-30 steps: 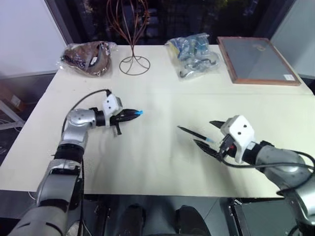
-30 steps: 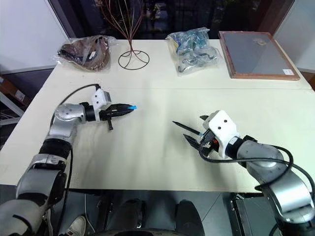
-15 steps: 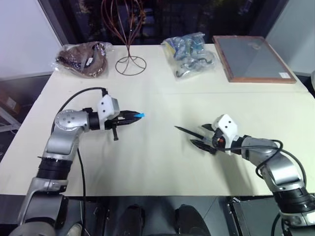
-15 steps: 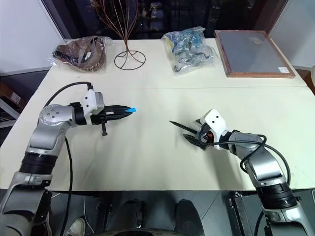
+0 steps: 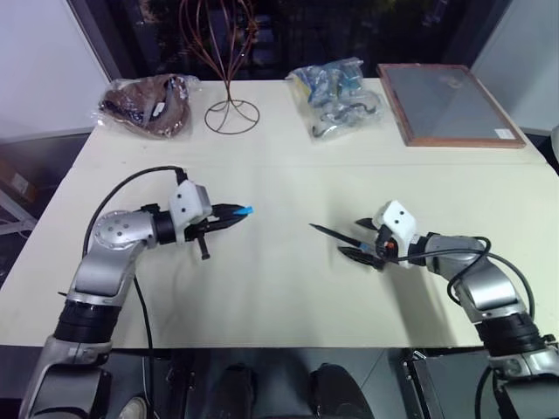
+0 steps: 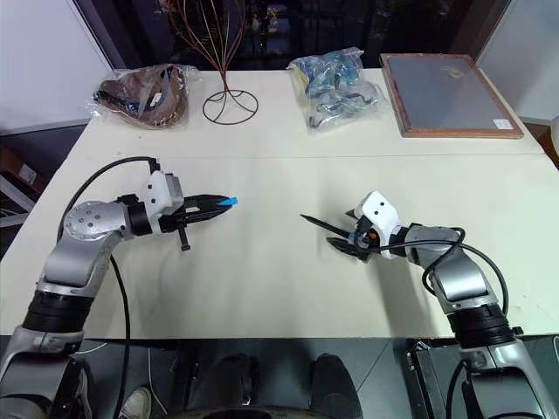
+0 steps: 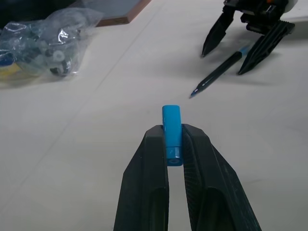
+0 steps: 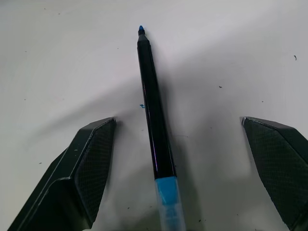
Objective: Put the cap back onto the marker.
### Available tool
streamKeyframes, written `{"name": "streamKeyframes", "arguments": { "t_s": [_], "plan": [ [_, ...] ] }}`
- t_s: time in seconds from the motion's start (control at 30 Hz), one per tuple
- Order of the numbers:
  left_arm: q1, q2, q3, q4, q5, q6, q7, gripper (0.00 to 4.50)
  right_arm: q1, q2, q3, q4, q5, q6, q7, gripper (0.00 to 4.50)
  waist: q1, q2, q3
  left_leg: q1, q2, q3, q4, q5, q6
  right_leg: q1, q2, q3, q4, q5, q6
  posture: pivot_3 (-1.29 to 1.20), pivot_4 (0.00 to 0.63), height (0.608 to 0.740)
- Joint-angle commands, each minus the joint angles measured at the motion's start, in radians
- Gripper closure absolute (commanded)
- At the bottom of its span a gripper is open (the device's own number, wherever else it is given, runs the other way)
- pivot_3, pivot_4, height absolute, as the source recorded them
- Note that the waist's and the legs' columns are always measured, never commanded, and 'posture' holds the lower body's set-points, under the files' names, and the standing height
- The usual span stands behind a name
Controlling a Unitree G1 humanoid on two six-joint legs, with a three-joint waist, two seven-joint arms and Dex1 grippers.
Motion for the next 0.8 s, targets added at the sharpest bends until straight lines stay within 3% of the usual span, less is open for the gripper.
{"name": "streamKeyframes", "arguments": {
  "t_s": [0.03, 0.07, 0.17, 0.4, 0.43, 0.8],
  "plan": [
    [-0.01, 0.02, 0.032, -0.028, -0.025, 0.003, 0.01, 4.46, 0.024, 0.004, 0.029, 0.002, -0.024, -0.002, 0.02, 0.13, 0.0, 0.0, 0.0, 0.0, 0.0, 0.0, 0.0, 0.0, 0.0, 0.0, 0.0, 0.0, 0.0, 0.0, 0.0, 0.0, 0.15, 0.74],
    [-0.012, 0.023, 0.032, -0.024, -0.026, 0.002, 0.01, 4.46, 0.029, 0.004, 0.03, 0.001, -0.027, -0.005, 0.023, 0.13, 0.0, 0.0, 0.0, 0.0, 0.0, 0.0, 0.0, 0.0, 0.0, 0.0, 0.0, 0.0, 0.0, 0.0, 0.0, 0.0, 0.15, 0.74],
    [-0.013, 0.029, 0.031, -0.022, -0.03, 0.004, 0.012, 4.5, 0.042, 0.004, 0.024, -0.004, -0.026, 0.0, 0.024, 0.99, 0.001, 0.0, 0.0, 0.0, 0.0, 0.0, 0.0, 0.0, 0.0, 0.0, 0.0, 0.0, 0.0, 0.0, 0.0, 0.0, 0.15, 0.74],
    [-0.033, 0.023, 0.017, -0.009, -0.029, -0.001, 0.008, 4.5, 0.077, -0.002, 0.013, -0.041, -0.025, 0.025, 0.021, 4.26, 0.004, 0.0, 0.0, 0.0, 0.0, 0.0, 0.001, 0.0, 0.0, 0.001, 0.0, 0.0, 0.0, 0.0, 0.0, 0.0, 0.15, 0.74],
    [-0.037, 0.021, 0.015, -0.006, -0.029, -0.001, 0.006, 4.5, 0.083, -0.005, 0.011, -0.048, -0.024, 0.026, 0.022, 4.43, 0.005, 0.0, 0.0, 0.0, 0.0, 0.0, 0.001, 0.0, 0.0, 0.001, 0.0, 0.0, 0.0, 0.0, 0.0, 0.0, 0.15, 0.74],
    [-0.085, -0.007, -0.025, 0.088, -0.017, -0.063, -0.044, 4.5, 0.063, -0.044, -0.01, -0.172, -0.038, 0.033, 0.011, 4.43, 0.01, 0.0, 0.0, 0.0, -0.001, 0.0, 0.001, 0.0, 0.0, 0.001, -0.001, 0.0, -0.001, 0.0, 0.0, 0.0, 0.15, 0.74]
  ]
}}
